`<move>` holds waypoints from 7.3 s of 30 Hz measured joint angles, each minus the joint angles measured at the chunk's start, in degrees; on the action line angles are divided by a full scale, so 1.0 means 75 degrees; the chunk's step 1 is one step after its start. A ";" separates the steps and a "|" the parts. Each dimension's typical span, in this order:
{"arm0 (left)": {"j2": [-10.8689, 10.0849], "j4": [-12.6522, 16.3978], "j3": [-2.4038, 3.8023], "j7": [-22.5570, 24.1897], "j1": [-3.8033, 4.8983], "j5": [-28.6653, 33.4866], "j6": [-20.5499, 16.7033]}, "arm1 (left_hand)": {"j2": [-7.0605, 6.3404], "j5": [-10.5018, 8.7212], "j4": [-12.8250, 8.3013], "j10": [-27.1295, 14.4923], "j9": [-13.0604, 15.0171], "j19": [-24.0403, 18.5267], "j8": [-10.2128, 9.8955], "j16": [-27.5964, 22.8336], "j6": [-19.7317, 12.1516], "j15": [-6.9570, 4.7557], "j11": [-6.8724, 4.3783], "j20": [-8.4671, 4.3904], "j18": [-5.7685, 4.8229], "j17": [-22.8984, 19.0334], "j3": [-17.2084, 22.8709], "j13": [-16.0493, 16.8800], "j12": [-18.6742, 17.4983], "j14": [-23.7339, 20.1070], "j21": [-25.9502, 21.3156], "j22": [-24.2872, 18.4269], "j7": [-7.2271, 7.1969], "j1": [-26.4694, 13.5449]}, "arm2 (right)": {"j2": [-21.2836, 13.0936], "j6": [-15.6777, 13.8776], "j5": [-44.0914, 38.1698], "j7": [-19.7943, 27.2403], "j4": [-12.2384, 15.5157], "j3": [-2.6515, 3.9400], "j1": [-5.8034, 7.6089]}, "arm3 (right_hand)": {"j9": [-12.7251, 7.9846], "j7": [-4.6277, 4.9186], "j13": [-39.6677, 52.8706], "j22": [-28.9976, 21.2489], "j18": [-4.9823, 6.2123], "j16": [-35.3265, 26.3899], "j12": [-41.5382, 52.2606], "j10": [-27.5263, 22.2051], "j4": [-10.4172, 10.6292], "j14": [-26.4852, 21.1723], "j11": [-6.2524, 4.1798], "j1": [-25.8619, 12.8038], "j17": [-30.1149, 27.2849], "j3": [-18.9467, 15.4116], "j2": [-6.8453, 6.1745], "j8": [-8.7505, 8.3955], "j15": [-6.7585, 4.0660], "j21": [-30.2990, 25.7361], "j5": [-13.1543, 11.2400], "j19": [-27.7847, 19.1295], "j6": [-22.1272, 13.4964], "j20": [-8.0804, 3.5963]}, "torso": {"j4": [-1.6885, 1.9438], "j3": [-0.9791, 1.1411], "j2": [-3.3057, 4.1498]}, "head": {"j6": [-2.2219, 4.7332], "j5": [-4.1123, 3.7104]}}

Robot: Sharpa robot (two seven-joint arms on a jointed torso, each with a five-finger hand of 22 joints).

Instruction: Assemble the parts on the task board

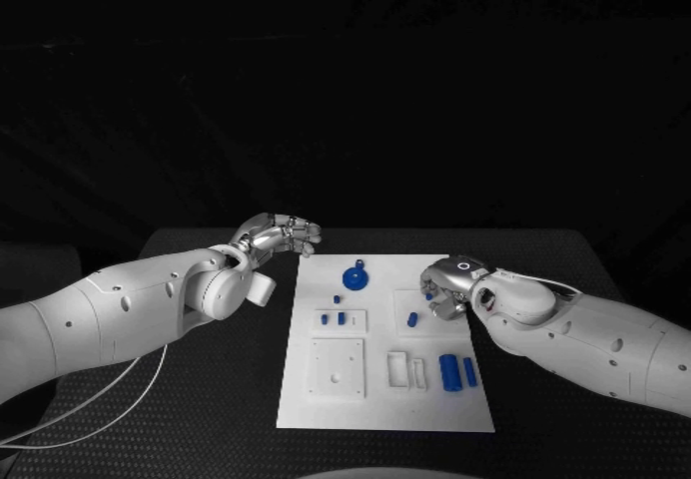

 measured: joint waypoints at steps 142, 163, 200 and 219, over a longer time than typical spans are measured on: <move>0.0262 -0.0367 0.0003 -0.0148 0.0001 0.0216 0.0070 | 0.0026 0.0000 0.0122 -0.0028 0.0039 0.0028 -0.0031 -0.0183 -0.0127 -0.0002 0.0023 -0.0027 0.0044 0.0193 -0.0036 -0.0033 0.0000 0.0107 -0.0089 0.0075 0.0037 -0.0088 | 0.0849 -0.0602 -0.0619 -0.0182 0.1844 -0.0139 -0.0860 | 0.0329 -0.0403 0.0313 0.0189 0.0000 0.0284 0.0027 0.1170 -0.0443 0.0491 -0.0411 0.0004 -0.0072 0.0419 0.0612 0.0421 -0.0322 0.0355 -0.0039 0.0629 0.0976 -0.0324 | -0.0004 0.0021 0.0027 | -0.0212 0.1336; 0.0281 -0.0375 0.0003 -0.0163 0.0001 0.0224 0.0080 | 0.0026 0.0000 0.0121 -0.0028 0.0046 0.0055 -0.0031 -0.0183 -0.0124 -0.0002 0.0022 0.0000 0.0033 0.0208 -0.0036 -0.0032 0.0000 0.0107 -0.0119 0.0081 0.0040 -0.0088 | 0.0923 -0.0584 -0.0756 -0.0183 0.1758 -0.0158 -0.0979 | 0.0335 -0.0403 0.0315 0.0195 0.0000 0.0298 0.0007 0.1169 -0.0444 0.0502 -0.0411 0.0024 -0.0078 0.0417 0.0633 0.0396 -0.0309 0.0354 -0.0061 0.0639 0.0974 -0.0311 | -0.0005 0.0016 0.0026 | -0.0275 0.1453; 0.0306 -0.0361 0.0004 -0.0176 0.0001 0.0229 0.0104 | 0.0056 0.0000 0.0159 -0.0028 0.0051 0.0055 -0.0031 -0.0212 -0.0151 -0.0002 0.0022 0.0000 -0.0008 0.0239 -0.0032 -0.0038 0.0000 0.0107 -0.0119 0.0093 0.0068 -0.0118 | 0.1180 -0.0510 -0.0901 -0.0234 0.1464 -0.0318 -0.0961 | 0.0340 -0.0404 0.0342 0.0200 -0.0001 0.0280 0.0006 0.1196 -0.0453 0.0481 -0.0382 0.0021 -0.0090 0.0408 0.0630 0.0405 -0.0316 0.0379 -0.0068 0.0656 0.0947 -0.0323 | -0.0007 0.0019 0.0026 | -0.0308 0.1467; 0.0256 -0.0369 0.0004 -0.0203 0.0002 0.0230 0.0127 | 0.0056 0.0000 0.0159 -0.0028 0.0050 0.0055 -0.0031 -0.0241 -0.0177 -0.0002 0.0022 0.0000 -0.0013 0.0256 -0.0032 -0.0045 0.0000 0.0107 -0.0147 0.0103 0.0041 -0.0118 | 0.0697 -0.0761 -0.0632 -0.0176 0.1844 -0.0354 -0.0984 | 0.0016 -0.0132 -0.0228 0.0311 -0.0020 0.0059 -0.0926 -0.0471 -0.0657 -0.0185 0.0302 -0.0687 -0.0239 -0.0896 -0.0231 -0.0239 0.0288 0.0207 0.0197 -0.0022 -0.0186 -0.0035 | -0.0021 0.0023 0.0021 | -0.0230 0.1391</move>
